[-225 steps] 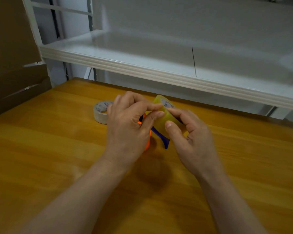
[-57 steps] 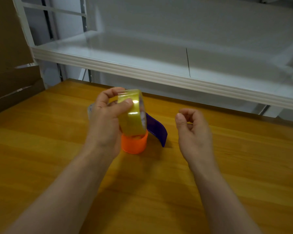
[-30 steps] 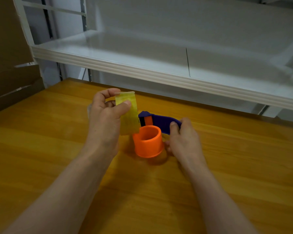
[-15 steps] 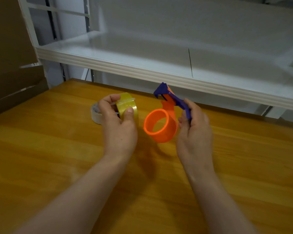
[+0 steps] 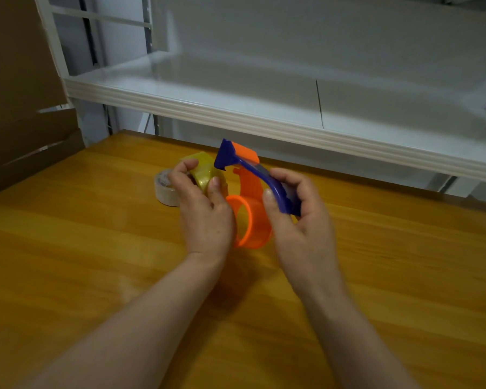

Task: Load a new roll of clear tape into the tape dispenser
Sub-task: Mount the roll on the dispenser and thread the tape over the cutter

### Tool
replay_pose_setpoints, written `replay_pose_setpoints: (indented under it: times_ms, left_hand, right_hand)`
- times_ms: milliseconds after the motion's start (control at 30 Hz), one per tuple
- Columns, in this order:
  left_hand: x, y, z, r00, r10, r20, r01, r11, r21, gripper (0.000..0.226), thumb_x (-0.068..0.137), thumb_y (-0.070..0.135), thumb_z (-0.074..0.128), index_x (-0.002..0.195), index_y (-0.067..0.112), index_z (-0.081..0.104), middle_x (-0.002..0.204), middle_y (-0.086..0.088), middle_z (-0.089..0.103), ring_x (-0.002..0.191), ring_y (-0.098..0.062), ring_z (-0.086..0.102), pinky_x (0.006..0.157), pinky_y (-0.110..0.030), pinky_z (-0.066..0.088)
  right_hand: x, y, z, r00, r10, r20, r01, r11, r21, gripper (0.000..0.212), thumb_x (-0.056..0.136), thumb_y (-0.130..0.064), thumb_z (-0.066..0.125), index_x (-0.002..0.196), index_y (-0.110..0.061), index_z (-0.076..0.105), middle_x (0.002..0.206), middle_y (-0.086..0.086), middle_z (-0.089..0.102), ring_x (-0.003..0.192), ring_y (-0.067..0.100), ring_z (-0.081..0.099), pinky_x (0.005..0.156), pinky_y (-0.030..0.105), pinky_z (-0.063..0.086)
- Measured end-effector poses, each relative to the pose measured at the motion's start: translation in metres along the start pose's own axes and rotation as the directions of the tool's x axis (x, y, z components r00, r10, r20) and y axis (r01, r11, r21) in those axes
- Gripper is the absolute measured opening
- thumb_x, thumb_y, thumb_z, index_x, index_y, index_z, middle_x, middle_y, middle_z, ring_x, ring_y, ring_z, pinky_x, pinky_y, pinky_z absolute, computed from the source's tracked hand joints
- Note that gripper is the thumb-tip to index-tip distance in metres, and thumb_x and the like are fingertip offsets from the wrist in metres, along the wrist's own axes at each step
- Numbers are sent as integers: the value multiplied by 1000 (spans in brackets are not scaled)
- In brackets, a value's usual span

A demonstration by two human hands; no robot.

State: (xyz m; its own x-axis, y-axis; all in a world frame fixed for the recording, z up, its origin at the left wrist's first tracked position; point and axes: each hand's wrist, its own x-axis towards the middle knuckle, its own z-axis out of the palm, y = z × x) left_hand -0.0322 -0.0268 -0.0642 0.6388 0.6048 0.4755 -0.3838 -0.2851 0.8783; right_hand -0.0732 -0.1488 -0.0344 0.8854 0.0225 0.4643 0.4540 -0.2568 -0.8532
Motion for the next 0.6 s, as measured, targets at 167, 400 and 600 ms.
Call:
replay_pose_setpoints:
  times_ms: [167,400,600]
  left_hand:
    - [-2,1,2,1000,24,0,-24,999,-32,35,98,15,50,124,31,33,119,14,46,111,-29,64,89,-46,58]
    - [3,-3,-1,999,12,-31,-14,998,-69,38,99,7,53,126,26,34,127,-6,52,102,-21,66,78,-27,56]
    - [1,-4,0,999,50,-6,-51,996,-78,37,98,5,54,127,20,37,120,2,50,105,-18,60,83,-26,53]
  right_hand:
    - [5,3,-13,991,100,93,-116,976,185,42,90,-11,72,126,-30,60,124,-10,64,117,10,63,85,27,60]
    - [11,6,-24,941,139,310,-255,893,372,64,73,-6,84,128,-27,60,125,-6,68,118,19,68,90,36,60]
    - [14,0,-28,900,293,324,-434,684,587,43,76,-49,76,97,-11,73,103,7,78,90,22,75,68,33,63]
